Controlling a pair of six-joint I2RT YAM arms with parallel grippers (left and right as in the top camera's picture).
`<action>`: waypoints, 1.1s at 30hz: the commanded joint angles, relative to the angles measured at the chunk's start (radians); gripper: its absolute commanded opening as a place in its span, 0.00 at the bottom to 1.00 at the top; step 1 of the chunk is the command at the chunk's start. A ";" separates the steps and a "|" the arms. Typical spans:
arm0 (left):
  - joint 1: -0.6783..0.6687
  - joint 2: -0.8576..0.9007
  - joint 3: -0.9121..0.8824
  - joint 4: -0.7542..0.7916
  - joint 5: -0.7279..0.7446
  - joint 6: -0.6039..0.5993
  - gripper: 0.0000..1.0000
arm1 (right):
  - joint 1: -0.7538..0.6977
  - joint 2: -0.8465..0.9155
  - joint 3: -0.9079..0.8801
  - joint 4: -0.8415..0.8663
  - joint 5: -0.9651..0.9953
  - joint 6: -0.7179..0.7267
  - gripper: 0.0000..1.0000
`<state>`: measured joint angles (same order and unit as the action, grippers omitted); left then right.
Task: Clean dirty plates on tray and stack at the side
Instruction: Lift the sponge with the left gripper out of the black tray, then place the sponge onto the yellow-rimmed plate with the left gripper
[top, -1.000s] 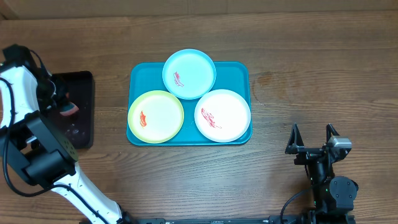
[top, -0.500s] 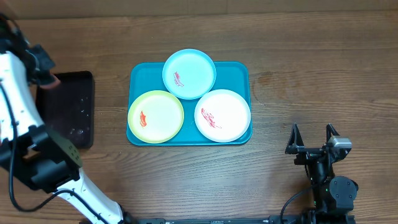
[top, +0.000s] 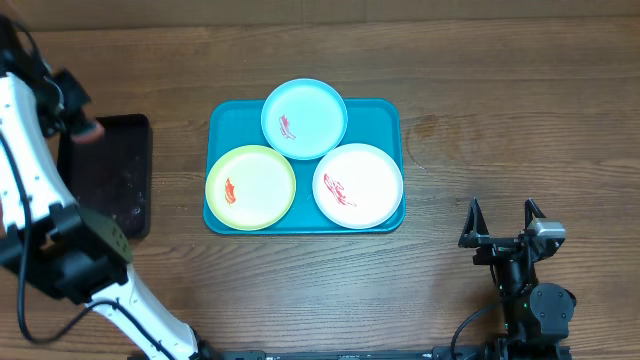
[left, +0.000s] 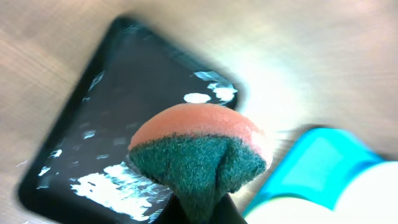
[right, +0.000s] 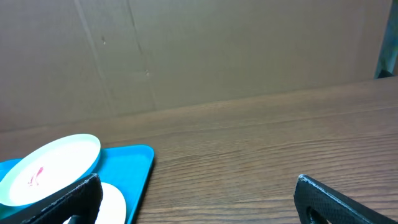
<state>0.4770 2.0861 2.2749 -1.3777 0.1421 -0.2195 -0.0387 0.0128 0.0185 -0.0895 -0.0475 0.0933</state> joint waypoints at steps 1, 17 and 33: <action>-0.014 -0.087 0.051 -0.037 0.283 -0.023 0.04 | -0.002 -0.010 -0.010 0.008 0.005 -0.005 1.00; -0.475 -0.070 -0.337 -0.098 0.194 0.113 0.04 | -0.002 -0.010 -0.010 0.008 0.005 -0.005 1.00; -0.592 -0.070 -0.772 0.294 0.039 -0.144 0.04 | -0.002 -0.010 -0.010 0.008 0.005 -0.005 1.00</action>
<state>-0.1165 2.0106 1.5318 -1.1084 0.1955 -0.3092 -0.0387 0.0128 0.0185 -0.0891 -0.0471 0.0933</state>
